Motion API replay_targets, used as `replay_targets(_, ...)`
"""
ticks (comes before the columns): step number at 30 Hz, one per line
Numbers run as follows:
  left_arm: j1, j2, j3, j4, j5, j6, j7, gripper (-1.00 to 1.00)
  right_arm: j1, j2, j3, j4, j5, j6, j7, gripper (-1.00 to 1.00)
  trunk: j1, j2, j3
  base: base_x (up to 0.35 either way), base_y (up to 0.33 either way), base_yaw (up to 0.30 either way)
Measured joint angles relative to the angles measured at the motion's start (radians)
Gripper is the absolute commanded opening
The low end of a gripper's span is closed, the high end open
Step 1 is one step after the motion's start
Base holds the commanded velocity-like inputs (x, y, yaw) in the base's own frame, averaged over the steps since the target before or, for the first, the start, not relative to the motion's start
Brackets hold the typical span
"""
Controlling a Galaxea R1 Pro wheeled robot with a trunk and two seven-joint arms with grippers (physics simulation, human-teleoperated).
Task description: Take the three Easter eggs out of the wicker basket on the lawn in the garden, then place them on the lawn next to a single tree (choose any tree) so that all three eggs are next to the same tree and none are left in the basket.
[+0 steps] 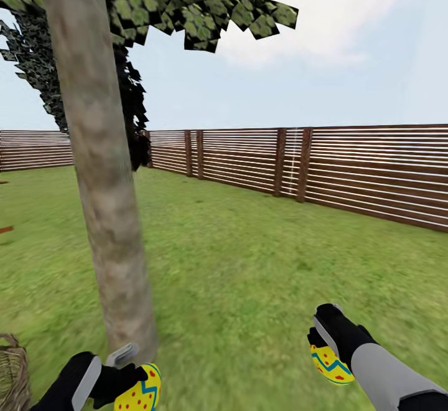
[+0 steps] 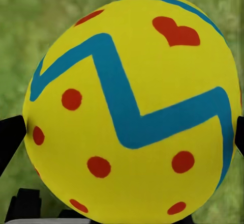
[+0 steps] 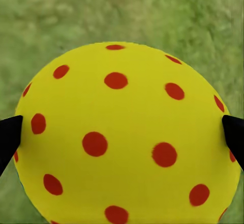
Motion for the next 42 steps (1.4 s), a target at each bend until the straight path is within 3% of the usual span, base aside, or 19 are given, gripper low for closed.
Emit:
replay_targets(5,0.0,-0.004,-0.001,0.0,0.0,-0.003,0.0,-1.0,0.0,-0.004,-0.002,0.015,-0.002,-0.082,0.002,-1.0,0.0,0.0,0.0,0.285,-0.248,0.003)
replay_targets(14,0.0,-0.008,-0.005,0.0,0.001,-0.02,0.0,-1.0,0.0,0.0,0.001,0.022,0.0,-0.078,-0.002,-1.0,0.0,0.0,0.0,0.26,-0.22,0.173)
replay_targets(23,0.0,-0.011,-0.006,-0.001,0.0,-0.021,0.0,-1.0,0.0,0.0,0.002,0.023,0.0,-0.078,-0.002,-1.0,0.001,0.0,0.0,-0.01,-0.018,0.262)
replay_targets(27,0.0,-0.031,-0.012,0.0,-0.005,-0.021,0.0,-1.0,0.0,0.003,0.002,0.04,0.0,-0.077,-0.003,-1.0,0.001,0.0,0.0,-0.04,-0.29,0.262)
replay_targets(38,0.0,-0.025,-0.008,0.0,-0.004,-0.022,-0.002,-1.0,0.0,0.013,0.001,0.047,0.0,-0.081,-0.004,-1.0,0.0,0.0,0.0,0.154,-0.304,0.262)
replay_targets(42,0.0,-0.029,-0.01,0.0,-0.006,-0.058,-0.002,-1.0,0.0,0.015,0.002,0.047,0.0,-0.082,-0.004,-1.0,0.0,0.0,0.0,0.243,-0.248,0.262)
